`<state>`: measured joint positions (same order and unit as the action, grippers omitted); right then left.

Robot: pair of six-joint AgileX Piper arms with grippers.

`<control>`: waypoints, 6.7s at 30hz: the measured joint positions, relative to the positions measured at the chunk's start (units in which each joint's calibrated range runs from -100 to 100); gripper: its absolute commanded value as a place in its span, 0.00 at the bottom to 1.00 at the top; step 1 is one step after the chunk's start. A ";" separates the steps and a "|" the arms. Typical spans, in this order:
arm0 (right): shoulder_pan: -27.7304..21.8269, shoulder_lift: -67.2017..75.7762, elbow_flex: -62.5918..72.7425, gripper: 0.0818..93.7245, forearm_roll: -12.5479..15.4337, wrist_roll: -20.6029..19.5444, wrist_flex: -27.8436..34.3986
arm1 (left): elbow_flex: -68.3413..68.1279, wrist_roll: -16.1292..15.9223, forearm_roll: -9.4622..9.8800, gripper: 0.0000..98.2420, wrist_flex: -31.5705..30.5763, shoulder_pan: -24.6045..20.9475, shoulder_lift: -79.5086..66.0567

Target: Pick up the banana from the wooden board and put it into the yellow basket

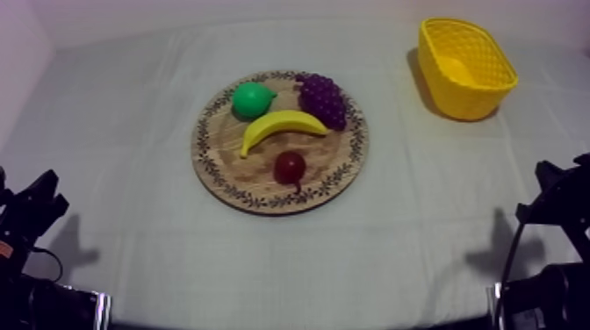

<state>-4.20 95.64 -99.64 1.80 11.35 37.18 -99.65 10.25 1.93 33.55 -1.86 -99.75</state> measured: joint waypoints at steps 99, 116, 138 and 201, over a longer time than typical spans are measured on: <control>3.71 -24.44 24.55 0.01 -3.25 -0.71 3.60 | 0.00 0.01 0.00 0.00 0.00 0.00 0.00; 14.97 -48.94 55.98 0.01 -5.55 -0.64 16.57 | 0.00 -0.01 0.00 0.00 0.02 0.00 0.00; 29.37 -69.48 80.96 0.01 -9.00 -4.10 33.56 | 0.00 -0.01 0.00 0.00 0.02 0.00 0.00; 33.04 -92.39 104.78 0.05 -4.97 14.67 53.03 | 0.00 -0.01 0.00 0.00 -0.03 0.00 0.00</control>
<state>28.84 3.24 5.14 -3.17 26.02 90.22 -99.65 10.24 1.93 33.53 -1.86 -99.75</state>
